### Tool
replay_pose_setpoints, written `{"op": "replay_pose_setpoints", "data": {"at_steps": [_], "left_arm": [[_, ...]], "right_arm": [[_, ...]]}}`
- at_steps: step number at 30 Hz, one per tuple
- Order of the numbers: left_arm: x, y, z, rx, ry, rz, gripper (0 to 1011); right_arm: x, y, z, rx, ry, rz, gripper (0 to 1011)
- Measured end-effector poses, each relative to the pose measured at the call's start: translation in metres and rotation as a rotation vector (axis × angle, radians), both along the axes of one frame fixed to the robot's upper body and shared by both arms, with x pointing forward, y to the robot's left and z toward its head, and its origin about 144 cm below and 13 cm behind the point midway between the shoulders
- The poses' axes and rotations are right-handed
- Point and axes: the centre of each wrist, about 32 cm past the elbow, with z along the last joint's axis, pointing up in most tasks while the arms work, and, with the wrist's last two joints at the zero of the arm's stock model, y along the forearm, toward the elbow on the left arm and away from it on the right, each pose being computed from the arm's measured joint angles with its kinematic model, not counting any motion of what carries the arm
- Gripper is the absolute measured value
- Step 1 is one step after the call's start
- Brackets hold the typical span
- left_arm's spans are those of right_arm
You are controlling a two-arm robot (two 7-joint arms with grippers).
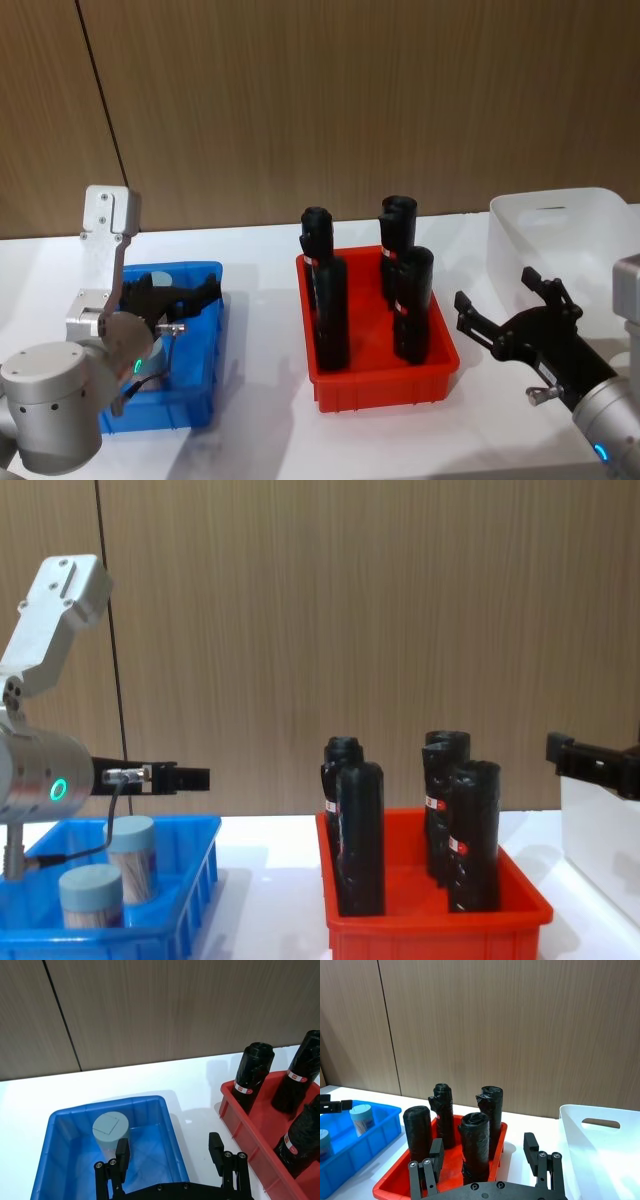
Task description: Pick the cotton swabs from the blue box and place them into the white box.
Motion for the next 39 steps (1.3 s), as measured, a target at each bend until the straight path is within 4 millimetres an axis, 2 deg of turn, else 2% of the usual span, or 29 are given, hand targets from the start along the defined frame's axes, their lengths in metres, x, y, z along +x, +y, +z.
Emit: {"op": "replay_pose_setpoints", "data": {"at_steps": [24,39], "left_arm": [[-0.023,0.001,-0.002,0.017,0.103,0.129,1003],[-0.022,0.007,-0.015,0.03,0.144,0.14,1003]], "right_arm": [[0.0,0.0,0.0,0.0,0.0,0.0,1001],[0.0,0.0,0.0,0.0,0.0,0.0,1001]]}}
